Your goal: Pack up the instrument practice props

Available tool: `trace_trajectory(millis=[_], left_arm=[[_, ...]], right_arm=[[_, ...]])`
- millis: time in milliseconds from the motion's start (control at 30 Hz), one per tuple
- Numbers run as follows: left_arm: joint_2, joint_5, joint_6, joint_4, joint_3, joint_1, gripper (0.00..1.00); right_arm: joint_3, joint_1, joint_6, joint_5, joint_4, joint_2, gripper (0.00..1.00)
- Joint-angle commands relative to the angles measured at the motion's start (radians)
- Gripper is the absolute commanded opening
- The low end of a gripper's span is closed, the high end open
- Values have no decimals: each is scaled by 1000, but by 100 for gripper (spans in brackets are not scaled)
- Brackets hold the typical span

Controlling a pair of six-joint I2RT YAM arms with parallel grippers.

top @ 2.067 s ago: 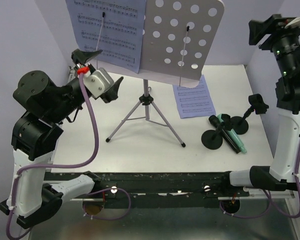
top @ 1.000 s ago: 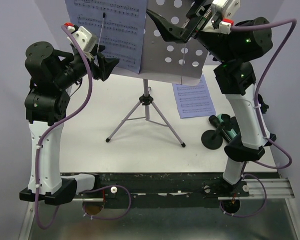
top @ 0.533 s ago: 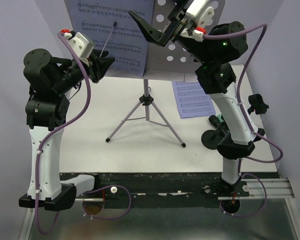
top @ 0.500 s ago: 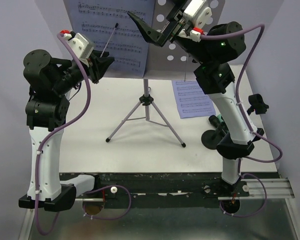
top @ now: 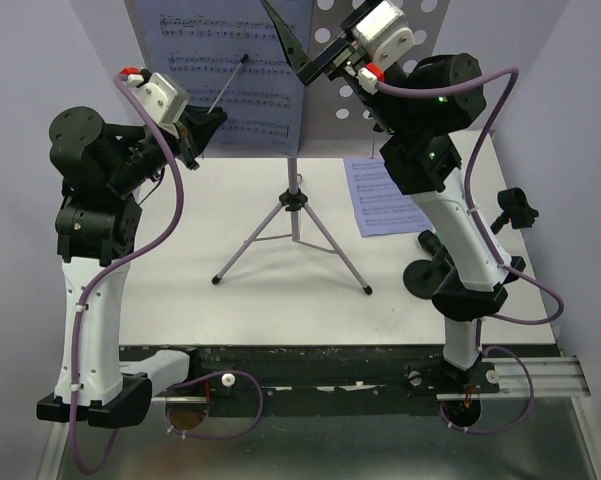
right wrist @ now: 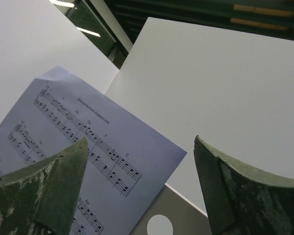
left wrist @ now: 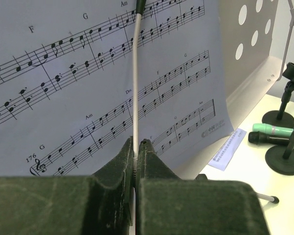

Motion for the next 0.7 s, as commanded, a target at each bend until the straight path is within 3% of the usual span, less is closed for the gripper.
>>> trace_trajectory(millis=[0,200,400,667], left_arm=[[-19,57,1,-20,-30,-1,0],[-25,61,6,-16,-43,-3,0],[-23,71,7,-9,-55,-1,0],[-31,65,12,0,-64,-1,0]], right_arm=[[-3,12,-76,80,3,-8,96],[-2,17,-150,85,-54,-8,99],[-9,24,-157,-56,-212,-36,94],[-28,34,-92,-222,-237,-60,90]])
